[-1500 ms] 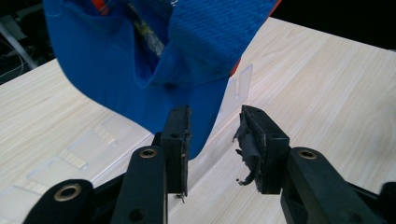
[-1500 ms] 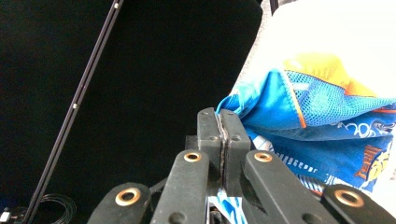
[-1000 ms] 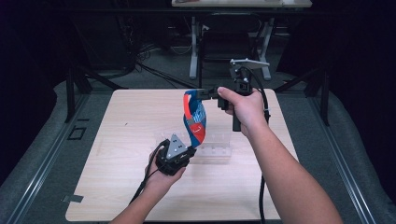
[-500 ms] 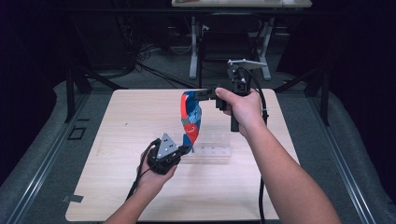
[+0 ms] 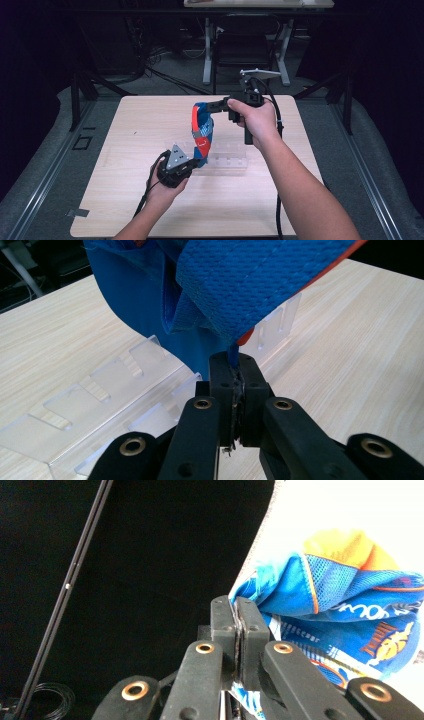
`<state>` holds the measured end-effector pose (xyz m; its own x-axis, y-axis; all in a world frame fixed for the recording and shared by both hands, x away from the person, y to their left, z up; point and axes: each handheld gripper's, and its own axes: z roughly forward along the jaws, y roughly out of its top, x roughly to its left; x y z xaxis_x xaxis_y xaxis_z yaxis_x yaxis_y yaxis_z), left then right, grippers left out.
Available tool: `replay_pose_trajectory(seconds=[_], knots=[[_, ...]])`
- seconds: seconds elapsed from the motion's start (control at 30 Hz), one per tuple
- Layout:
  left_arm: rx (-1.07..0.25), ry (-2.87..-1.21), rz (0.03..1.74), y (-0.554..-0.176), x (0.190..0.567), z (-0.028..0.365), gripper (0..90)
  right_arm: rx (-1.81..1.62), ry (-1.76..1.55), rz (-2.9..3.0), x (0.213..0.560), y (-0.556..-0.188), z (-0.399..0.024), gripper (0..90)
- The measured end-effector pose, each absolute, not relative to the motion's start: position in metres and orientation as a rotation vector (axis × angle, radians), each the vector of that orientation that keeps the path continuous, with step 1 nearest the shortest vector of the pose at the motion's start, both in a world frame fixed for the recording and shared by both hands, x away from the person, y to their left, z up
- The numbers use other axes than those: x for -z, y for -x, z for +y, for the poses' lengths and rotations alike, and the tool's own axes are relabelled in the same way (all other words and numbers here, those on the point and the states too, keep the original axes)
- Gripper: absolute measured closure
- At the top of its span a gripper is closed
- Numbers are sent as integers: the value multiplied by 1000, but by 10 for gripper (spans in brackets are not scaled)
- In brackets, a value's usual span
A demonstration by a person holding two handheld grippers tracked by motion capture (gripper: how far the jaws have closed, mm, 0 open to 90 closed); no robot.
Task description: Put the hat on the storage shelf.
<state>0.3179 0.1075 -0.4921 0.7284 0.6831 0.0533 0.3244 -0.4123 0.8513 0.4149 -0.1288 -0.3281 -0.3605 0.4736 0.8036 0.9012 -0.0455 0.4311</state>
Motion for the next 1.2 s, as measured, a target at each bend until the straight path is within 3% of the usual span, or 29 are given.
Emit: replay_pose_trajectory(seconds=[0.73,1.2], knots=[[-435,-1990,877,-323,516,121,873,1395,1474,-1823,329,-413,-141,869],[-475,-2013,875,-316,518,125,833,1395,1494,-1830,330,-412,-148,861]])
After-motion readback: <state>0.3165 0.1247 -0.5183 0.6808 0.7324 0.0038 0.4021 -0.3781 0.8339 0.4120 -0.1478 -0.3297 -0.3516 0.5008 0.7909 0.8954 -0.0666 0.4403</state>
